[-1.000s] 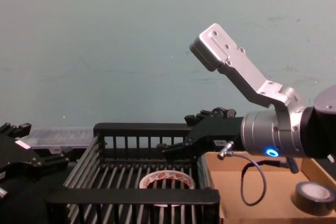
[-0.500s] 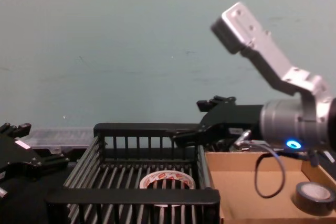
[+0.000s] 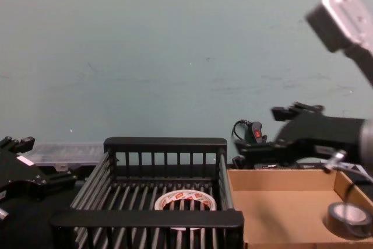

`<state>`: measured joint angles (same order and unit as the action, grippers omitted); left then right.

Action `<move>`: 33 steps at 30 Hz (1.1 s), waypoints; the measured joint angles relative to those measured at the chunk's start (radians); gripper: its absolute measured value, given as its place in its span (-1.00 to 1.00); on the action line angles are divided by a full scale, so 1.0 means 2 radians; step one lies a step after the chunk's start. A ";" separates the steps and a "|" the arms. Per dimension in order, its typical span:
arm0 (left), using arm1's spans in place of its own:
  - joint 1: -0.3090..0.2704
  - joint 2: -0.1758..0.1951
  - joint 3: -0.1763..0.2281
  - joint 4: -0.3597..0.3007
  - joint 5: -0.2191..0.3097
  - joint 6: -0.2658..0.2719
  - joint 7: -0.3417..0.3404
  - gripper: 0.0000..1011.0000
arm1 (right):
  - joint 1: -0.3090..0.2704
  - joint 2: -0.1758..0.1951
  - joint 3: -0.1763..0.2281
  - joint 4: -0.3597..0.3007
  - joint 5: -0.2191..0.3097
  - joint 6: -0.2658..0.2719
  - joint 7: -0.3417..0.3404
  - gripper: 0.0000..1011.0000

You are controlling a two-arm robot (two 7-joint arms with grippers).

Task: Pick up the white tape and place it into the black box , Pick up the silver tape and place it into the brown box.

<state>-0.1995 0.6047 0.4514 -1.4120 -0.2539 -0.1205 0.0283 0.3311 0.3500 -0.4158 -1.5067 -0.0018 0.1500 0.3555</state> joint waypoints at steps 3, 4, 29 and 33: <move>0.000 0.000 0.000 0.000 0.000 0.000 0.000 0.98 | -0.023 0.010 0.014 -0.022 0.000 0.005 -0.008 0.98; 0.000 0.000 0.000 0.000 0.000 0.000 0.000 0.98 | -0.028 0.012 0.017 -0.027 0.000 0.006 -0.010 0.98; 0.000 0.000 0.000 0.000 0.000 0.000 0.000 0.98 | -0.097 0.017 0.079 -0.044 -0.007 0.017 -0.034 0.98; 0.000 0.000 0.000 0.000 0.000 0.000 0.000 0.98 | -0.097 0.017 0.079 -0.044 -0.007 0.017 -0.033 0.98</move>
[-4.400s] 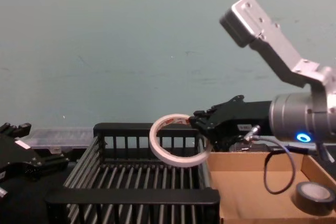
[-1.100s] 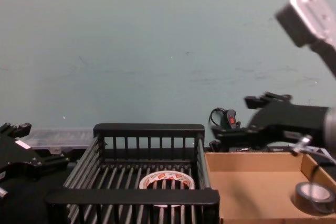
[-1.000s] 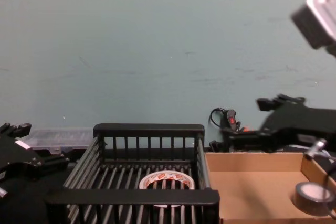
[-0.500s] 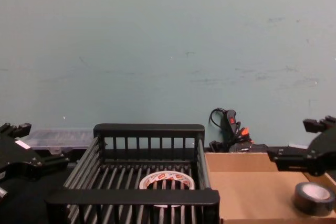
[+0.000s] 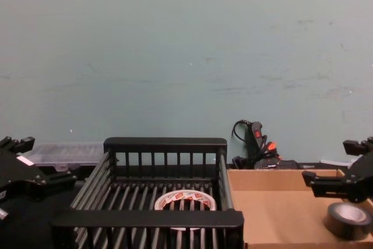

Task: Pick up the white tape and place it into the black box , Pick up the silver tape and place it into the brown box.

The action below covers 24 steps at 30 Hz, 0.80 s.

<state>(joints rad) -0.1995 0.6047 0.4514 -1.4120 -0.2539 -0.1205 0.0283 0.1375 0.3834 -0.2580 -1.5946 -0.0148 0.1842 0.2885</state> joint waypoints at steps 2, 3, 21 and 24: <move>0.000 0.000 0.000 0.000 0.000 0.000 0.000 0.98 | 0.000 0.000 0.000 0.000 0.000 0.000 0.000 0.98; 0.000 0.000 0.000 0.000 0.000 0.000 0.000 0.98 | 0.000 0.000 0.000 0.000 0.000 0.000 0.000 0.98; 0.000 0.000 0.000 0.000 0.000 0.000 0.000 0.98 | 0.001 0.001 -0.001 -0.001 0.000 -0.001 0.001 0.98; 0.000 0.000 0.000 0.000 0.000 0.000 0.000 0.98 | 0.001 0.001 -0.001 -0.001 0.000 -0.001 0.001 0.98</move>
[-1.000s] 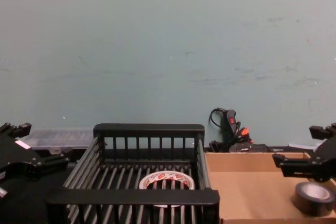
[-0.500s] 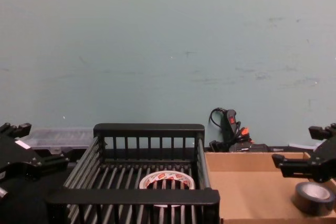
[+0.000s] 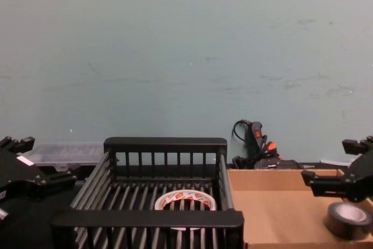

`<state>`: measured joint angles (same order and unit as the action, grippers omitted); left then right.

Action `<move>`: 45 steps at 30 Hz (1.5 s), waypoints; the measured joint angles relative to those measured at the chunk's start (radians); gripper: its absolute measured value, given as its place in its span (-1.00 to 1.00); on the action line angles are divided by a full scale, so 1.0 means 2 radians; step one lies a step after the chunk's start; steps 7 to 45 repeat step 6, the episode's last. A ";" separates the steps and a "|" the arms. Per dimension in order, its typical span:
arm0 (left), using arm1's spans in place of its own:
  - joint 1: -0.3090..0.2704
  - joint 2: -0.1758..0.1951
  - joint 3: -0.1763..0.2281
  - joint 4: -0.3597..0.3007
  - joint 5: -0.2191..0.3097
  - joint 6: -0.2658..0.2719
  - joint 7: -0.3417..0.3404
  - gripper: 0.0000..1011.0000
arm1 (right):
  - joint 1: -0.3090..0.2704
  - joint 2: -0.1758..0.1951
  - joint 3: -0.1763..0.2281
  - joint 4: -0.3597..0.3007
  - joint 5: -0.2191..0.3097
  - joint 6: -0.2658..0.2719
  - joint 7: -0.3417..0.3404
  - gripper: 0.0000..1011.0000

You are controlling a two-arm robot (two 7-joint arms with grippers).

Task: Pick up the white tape and place it into the black box , Pick up the silver tape and place it into the brown box.

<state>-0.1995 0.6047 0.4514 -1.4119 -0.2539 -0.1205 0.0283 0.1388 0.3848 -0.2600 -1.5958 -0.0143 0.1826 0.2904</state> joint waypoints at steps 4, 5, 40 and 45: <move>0.000 0.000 0.000 0.000 0.000 0.000 0.000 0.98 | 0.000 0.000 0.000 0.000 0.000 0.000 0.000 0.98; 0.000 0.000 0.000 0.000 0.000 0.000 0.000 0.98 | 0.000 0.000 0.000 0.000 0.000 0.000 0.000 0.98; 0.000 0.000 0.000 0.000 0.000 0.000 0.000 0.98 | 0.000 0.000 0.000 0.000 0.000 0.000 0.000 0.98; 0.000 0.000 0.000 0.000 0.000 0.000 0.000 0.98 | 0.000 0.000 0.000 0.000 0.000 0.000 0.000 0.98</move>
